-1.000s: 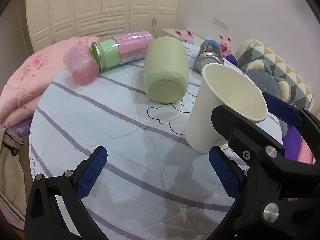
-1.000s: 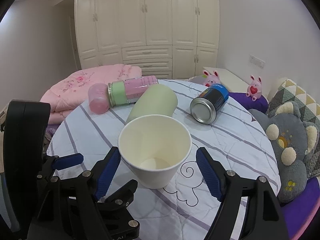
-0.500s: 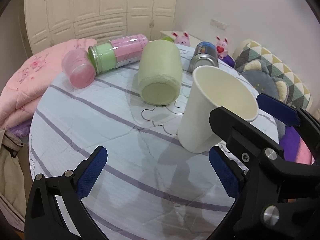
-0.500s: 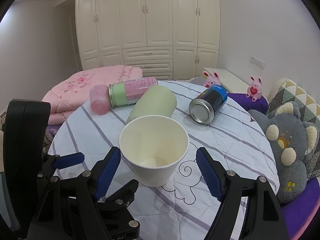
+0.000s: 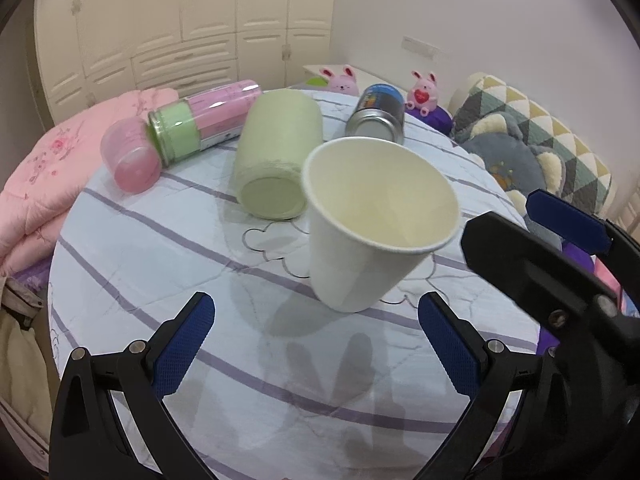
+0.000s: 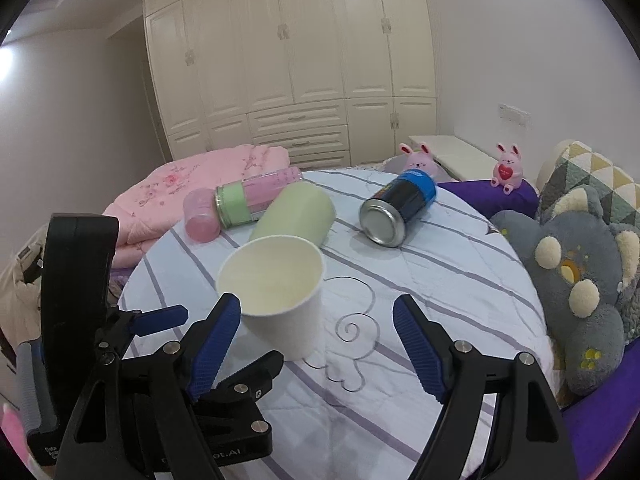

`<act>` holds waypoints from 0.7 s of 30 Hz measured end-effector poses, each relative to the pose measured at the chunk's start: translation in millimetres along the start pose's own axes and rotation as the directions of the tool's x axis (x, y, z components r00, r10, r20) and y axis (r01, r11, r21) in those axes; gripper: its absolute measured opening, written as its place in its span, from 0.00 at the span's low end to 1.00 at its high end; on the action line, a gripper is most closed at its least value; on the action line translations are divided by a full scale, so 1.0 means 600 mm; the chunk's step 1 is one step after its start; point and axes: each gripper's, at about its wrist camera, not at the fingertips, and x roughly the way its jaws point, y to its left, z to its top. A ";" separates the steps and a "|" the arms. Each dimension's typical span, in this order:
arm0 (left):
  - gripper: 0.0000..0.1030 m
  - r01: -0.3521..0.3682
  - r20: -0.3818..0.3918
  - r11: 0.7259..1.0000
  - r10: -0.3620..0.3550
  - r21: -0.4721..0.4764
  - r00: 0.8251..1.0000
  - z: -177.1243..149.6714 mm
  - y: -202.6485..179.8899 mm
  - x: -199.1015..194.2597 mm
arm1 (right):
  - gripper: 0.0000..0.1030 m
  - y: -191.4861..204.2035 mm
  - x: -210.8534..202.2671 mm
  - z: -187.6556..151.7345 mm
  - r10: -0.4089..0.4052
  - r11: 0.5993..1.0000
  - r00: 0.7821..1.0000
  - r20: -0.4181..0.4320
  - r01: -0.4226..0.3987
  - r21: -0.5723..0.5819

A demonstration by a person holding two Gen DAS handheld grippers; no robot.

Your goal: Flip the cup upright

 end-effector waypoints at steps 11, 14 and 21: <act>1.00 -0.036 0.055 0.998 0.033 0.056 0.998 0.008 -0.037 -0.028 | 0.78 -0.055 -0.044 0.005 -0.064 0.995 0.993 0.099 0.056 0.083; 1.00 -0.088 0.110 0.994 0.082 0.058 0.991 0.009 -0.034 -0.054 | 0.81 -0.066 -0.054 0.009 -0.121 0.988 0.984 0.134 0.107 0.109; 1.00 -0.101 0.196 0.995 0.098 0.003 0.976 0.012 -0.012 -0.104 | 0.81 -0.067 -0.065 0.011 -0.206 0.976 0.965 0.164 0.191 0.107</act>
